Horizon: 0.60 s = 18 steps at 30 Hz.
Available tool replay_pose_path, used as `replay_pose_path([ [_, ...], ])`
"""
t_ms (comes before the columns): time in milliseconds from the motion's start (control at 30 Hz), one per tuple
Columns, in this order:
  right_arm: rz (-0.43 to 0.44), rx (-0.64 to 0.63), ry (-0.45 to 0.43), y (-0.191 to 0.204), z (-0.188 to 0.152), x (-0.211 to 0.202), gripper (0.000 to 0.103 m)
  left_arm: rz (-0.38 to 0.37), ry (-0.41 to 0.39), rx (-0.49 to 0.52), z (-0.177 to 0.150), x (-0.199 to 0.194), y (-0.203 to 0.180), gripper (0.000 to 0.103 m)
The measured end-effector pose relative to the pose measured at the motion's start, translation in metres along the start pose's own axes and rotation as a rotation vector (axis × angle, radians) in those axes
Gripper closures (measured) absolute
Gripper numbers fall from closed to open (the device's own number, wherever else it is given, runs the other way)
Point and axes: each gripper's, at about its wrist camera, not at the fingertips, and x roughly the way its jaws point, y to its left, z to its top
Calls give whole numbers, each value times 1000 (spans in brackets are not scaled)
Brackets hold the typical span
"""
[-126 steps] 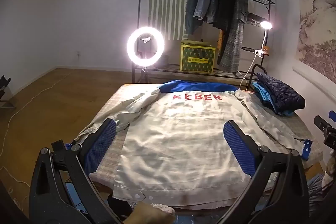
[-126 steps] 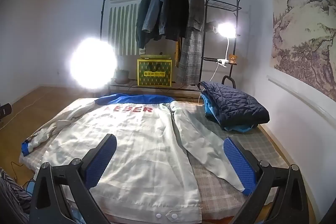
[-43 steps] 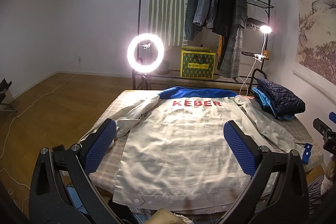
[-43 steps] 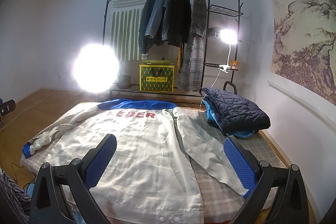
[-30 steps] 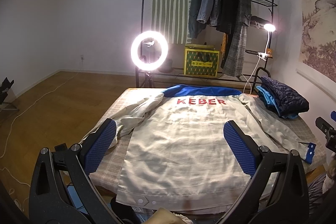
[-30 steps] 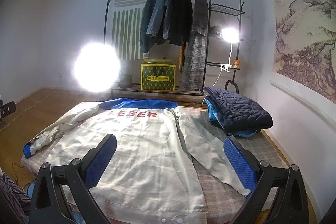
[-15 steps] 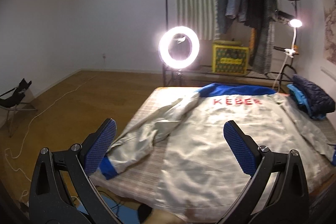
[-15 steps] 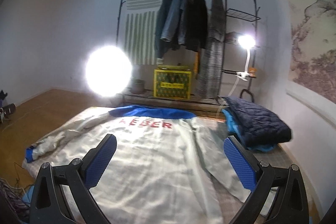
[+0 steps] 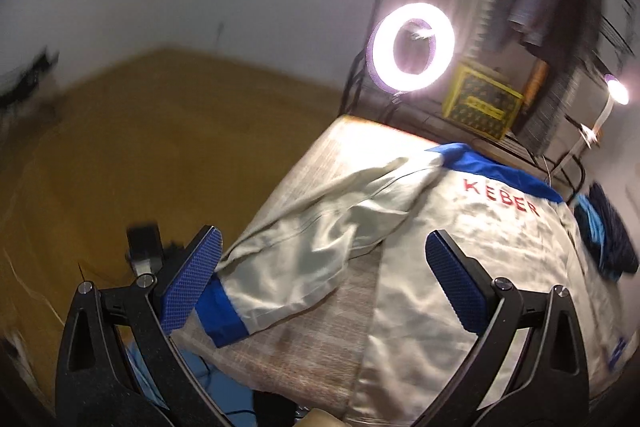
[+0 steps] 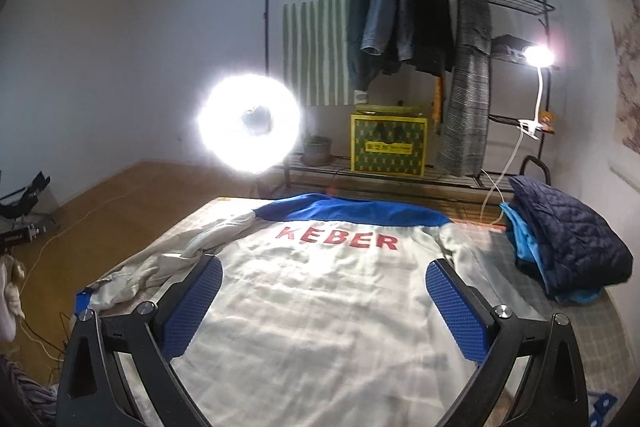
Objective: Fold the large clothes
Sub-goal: 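Reach the left tool to the blue sleeve cuff and close on it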
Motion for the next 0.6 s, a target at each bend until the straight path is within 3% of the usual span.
replay_pose_path([
  [133, 44, 16, 27, 2, -10, 17, 0, 18, 122, -134, -3, 47, 56, 12],
  [367, 57, -13, 98, 7, -25, 41, 1, 42, 292, -337, -22, 113, 133, 12],
  [500, 60, -23, 150, 7, -34, 51, 1, -3, 396, -514, -43, 147, 167, 12],
  [600, 50, -29, 164, 6, -38, 56, 1, 10, 435, -543, -52, 164, 174, 12],
])
